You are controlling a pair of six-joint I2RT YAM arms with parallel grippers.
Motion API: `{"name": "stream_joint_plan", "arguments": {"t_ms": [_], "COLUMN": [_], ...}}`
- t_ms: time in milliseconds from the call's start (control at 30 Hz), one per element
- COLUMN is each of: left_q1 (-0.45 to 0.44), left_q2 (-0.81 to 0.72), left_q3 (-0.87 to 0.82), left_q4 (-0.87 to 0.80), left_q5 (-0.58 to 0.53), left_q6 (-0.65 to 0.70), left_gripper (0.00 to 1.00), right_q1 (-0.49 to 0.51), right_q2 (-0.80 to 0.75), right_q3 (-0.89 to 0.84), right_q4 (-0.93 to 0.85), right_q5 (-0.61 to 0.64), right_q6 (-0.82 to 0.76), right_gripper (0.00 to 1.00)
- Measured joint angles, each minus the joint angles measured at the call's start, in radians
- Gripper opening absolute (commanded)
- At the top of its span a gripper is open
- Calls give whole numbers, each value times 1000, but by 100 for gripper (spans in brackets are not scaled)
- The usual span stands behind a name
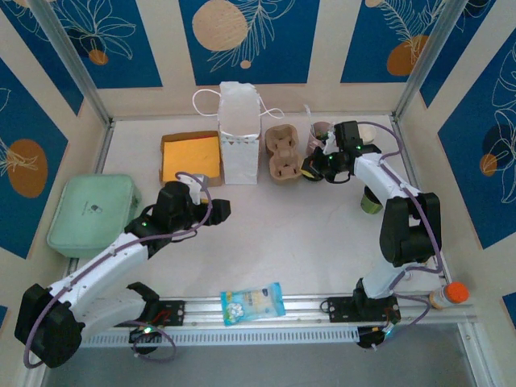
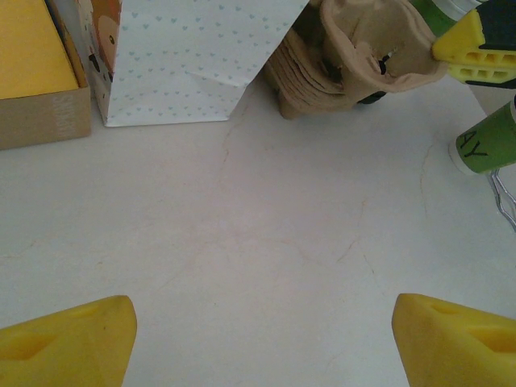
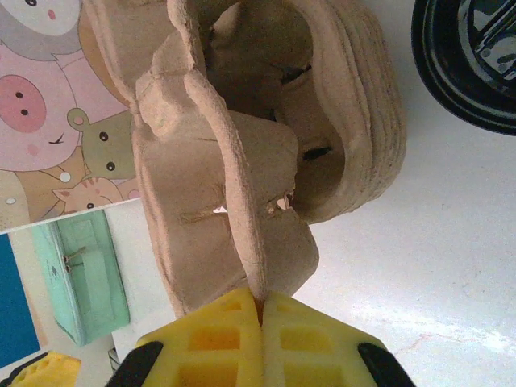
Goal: Pack the takeout coffee
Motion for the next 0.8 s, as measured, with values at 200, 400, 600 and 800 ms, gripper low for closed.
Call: {"name": "stream_joint_plan", "arguments": {"t_ms": [200,400,600,800], "left_q1": [0,0,0,0], "left_q2": [0,6,7,7], "left_q3": [0,0,0,0], "left_q4": [0,7,6,6], "left_q5": [0,1,0,0], "left_q6": [-1,-2,-2,-2], "left_gripper": [83,83,82,82], "right_q1": [0,0,22,65], "right_q2": [0,0,0,-4], "right_q3": [-11,-11,-3,42], "right_q4": [-11,-37,-84,-136], "right_q5": [6,37,98,180], "right_q6": [-19,-40,-63,-83], "right_gripper": [8,22,34,39]}}
